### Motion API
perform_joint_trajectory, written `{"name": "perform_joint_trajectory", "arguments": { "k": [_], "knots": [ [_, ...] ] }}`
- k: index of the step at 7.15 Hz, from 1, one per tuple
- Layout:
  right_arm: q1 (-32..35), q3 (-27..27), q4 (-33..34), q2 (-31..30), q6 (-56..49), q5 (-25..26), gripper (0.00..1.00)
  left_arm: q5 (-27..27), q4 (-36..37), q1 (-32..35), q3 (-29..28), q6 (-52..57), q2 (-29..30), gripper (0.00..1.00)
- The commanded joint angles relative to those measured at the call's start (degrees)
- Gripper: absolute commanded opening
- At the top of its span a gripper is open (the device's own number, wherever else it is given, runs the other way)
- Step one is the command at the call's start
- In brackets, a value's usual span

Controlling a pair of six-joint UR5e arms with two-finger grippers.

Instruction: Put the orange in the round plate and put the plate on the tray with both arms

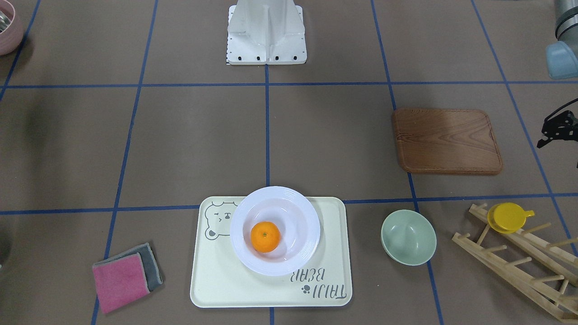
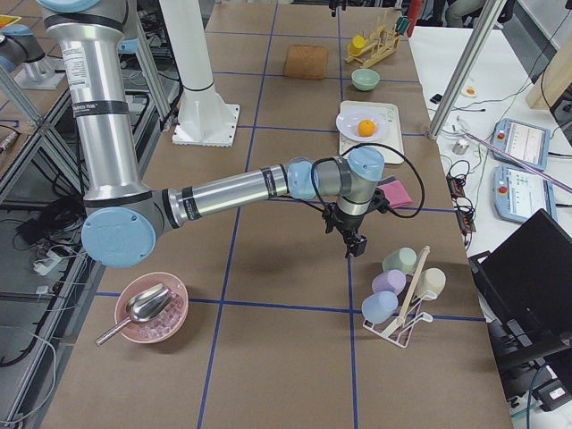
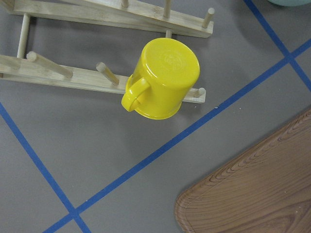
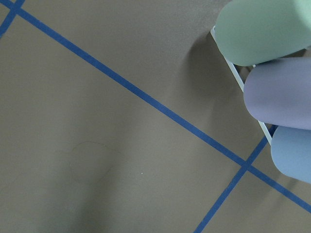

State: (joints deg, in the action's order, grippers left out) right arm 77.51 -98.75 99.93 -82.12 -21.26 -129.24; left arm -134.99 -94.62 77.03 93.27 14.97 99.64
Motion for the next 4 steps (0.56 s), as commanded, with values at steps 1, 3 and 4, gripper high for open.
{"name": "perform_joint_trajectory", "arguments": {
  "k": [1,3,4],
  "knots": [
    [-0.25,-0.57,0.00,0.73,1.38,0.13,1.00,0.07,-0.12,-0.21,2.17,-0.20,-0.93,0.99],
    [-0.25,-1.88,0.00,-0.14,1.83,0.04,1.00,-0.19,-0.21,-0.12,2.97,-0.11,-1.03,0.99],
    [-0.34,-2.49,0.17,1.16,2.01,0.13,1.00,0.07,-0.30,-0.21,2.27,-0.20,-1.03,0.99]
  ]
}}
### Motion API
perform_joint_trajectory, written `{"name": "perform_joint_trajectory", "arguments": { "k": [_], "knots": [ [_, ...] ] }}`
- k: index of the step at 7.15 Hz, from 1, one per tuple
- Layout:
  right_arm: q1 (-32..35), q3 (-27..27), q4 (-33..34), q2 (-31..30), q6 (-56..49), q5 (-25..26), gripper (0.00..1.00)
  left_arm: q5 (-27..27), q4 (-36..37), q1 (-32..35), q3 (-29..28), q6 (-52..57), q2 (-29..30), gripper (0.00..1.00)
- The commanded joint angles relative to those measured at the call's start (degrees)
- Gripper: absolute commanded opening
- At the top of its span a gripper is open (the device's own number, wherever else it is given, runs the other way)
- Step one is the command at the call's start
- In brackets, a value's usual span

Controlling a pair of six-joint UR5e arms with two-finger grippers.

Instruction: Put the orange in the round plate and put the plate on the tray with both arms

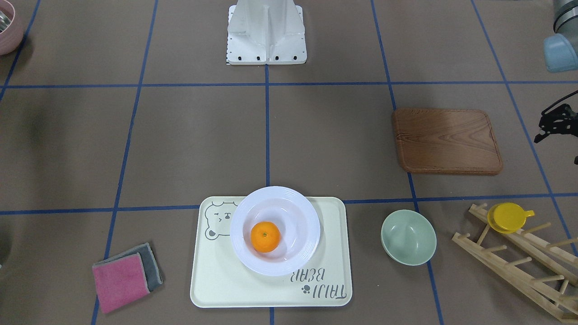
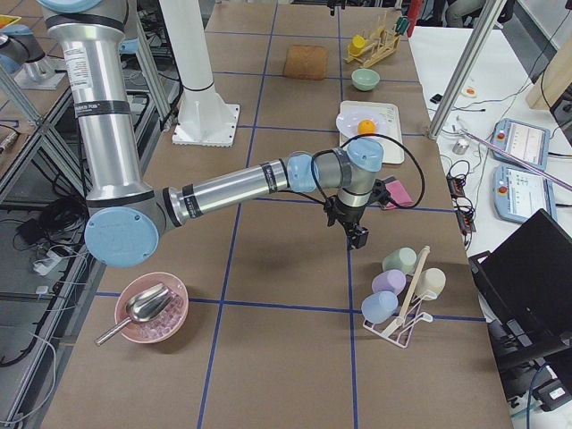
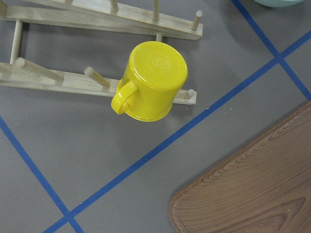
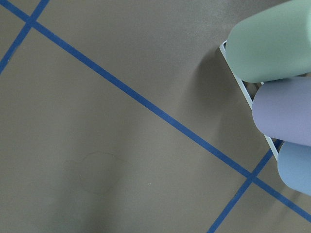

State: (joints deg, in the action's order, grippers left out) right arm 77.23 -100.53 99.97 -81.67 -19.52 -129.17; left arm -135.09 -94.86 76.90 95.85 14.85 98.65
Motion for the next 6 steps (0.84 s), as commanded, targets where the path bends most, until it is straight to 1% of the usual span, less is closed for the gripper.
{"name": "perform_joint_trajectory", "arguments": {
  "k": [1,2,3,4,6],
  "knots": [
    [0.03,-0.81,0.14,-0.06,0.36,-0.11,1.00,0.44,0.11,0.09,0.64,-0.17,-0.21,0.99],
    [0.11,-1.42,0.14,-0.41,0.53,-0.11,1.00,1.14,0.11,0.00,0.13,0.09,-0.21,0.99],
    [0.03,-0.99,0.05,-0.33,0.45,0.06,1.00,4.27,0.02,0.00,0.21,-0.08,0.14,0.99],
    [0.03,-1.07,0.05,-0.07,0.45,0.15,1.00,5.09,0.11,-0.08,0.04,-0.08,0.58,0.99],
    [0.12,-0.81,0.05,-0.07,0.45,0.24,1.00,5.10,-0.24,-0.09,0.03,0.53,0.14,0.99]
  ]
}}
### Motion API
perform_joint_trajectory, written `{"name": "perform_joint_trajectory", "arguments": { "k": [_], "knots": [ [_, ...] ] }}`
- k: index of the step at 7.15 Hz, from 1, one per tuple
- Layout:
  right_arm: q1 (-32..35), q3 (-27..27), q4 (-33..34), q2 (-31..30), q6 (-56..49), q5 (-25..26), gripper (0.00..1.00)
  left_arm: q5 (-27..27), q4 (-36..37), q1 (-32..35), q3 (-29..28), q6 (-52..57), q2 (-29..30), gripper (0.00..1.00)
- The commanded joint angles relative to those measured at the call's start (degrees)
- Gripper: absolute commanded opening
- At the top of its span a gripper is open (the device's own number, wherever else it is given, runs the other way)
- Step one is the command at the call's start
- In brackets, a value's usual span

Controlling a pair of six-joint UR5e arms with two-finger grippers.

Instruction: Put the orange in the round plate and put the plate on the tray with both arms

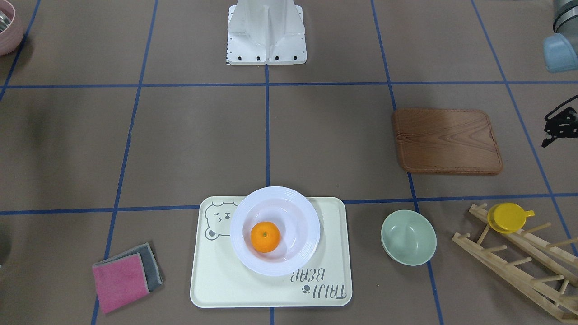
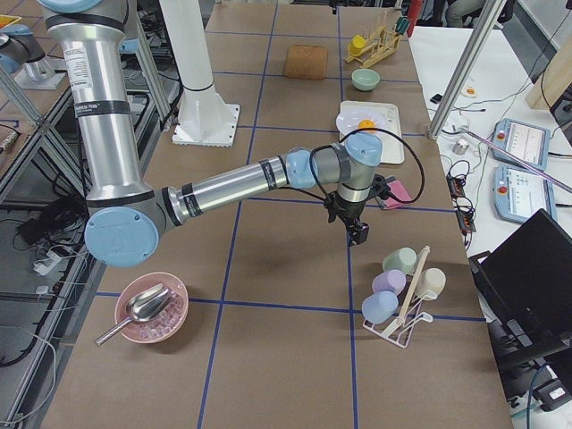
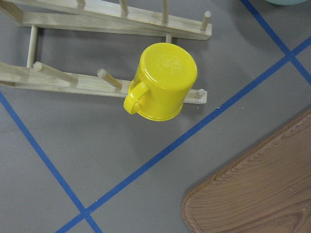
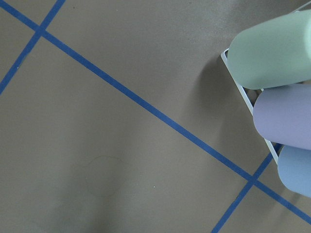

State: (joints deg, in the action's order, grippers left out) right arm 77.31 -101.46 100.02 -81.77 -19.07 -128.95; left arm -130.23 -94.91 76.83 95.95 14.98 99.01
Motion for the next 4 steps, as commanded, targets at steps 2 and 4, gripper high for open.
{"name": "perform_joint_trajectory", "arguments": {
  "k": [2,4],
  "knots": [
    [0.03,0.13,0.00,0.04,0.09,-0.08,1.00,-2.29,0.59,0.86,-0.85,0.05,-0.57,0.99],
    [0.03,0.13,0.00,-0.14,0.09,-0.08,1.00,-5.75,0.25,0.95,-0.06,-0.05,-0.40,0.99]
  ]
}}
